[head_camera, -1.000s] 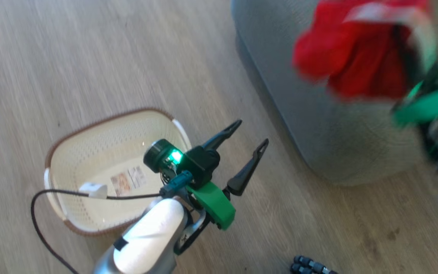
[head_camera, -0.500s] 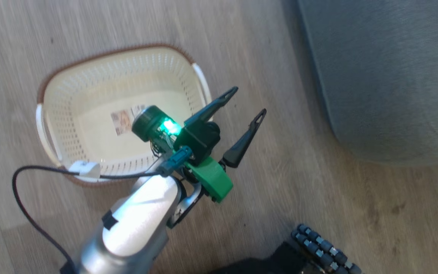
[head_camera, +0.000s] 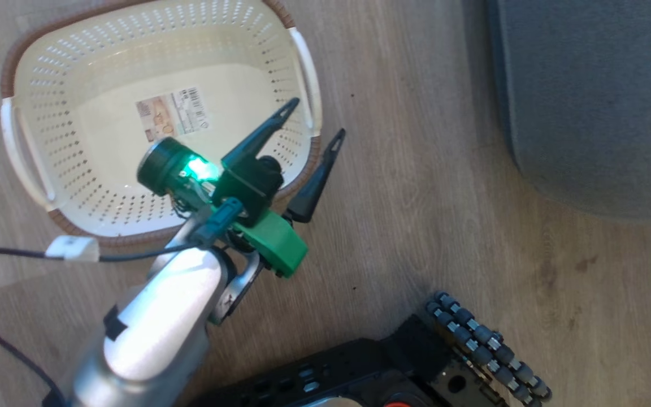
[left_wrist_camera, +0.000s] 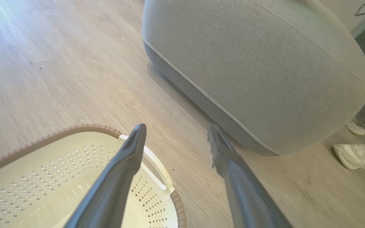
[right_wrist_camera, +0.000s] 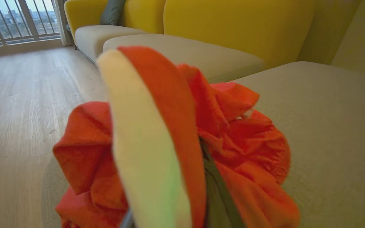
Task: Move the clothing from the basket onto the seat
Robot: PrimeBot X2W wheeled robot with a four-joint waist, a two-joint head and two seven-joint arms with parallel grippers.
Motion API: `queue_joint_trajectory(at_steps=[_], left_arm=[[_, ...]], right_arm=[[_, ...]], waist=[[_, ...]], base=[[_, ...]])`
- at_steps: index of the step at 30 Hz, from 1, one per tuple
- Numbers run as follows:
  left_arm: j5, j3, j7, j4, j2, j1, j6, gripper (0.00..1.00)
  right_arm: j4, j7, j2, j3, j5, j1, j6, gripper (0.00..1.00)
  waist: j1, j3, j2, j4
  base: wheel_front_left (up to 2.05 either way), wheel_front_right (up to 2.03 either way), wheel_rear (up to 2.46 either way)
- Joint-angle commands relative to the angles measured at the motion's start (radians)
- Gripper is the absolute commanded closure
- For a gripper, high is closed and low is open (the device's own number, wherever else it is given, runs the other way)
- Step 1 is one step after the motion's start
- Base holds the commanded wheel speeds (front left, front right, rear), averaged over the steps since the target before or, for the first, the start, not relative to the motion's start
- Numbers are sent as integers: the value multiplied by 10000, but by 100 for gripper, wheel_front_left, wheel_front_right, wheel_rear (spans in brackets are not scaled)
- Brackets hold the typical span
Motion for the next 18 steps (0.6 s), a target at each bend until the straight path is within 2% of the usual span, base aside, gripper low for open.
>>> queue_joint_trajectory(at_steps=[1,8,15,18], left_arm=[[27,300,57,-491,163,257,122,0],[-201,405,-69,-457,259,477,158,0],[-825,491,-751,187,-176,884,127,0],[-1107,586,-1097,523,-319,1157,128,0]], right_arm=[[-459,-61,-306,-188,-243,265,-2,0],[-503,-62,-126,535,-576,900,-2,0],[-943,-62,-660,2426,-468,2651,-2,0],[-1296,-62,-922,2935,-117,3522,-2,0]], waist=[[-2,-175,1,-206],[-2,-1010,1,-642],[-2,-2534,1,-744],[-2,-3196,1,-668]], base=[[0,0,0],[0,0,0],[0,0,0],[0,0,0]])
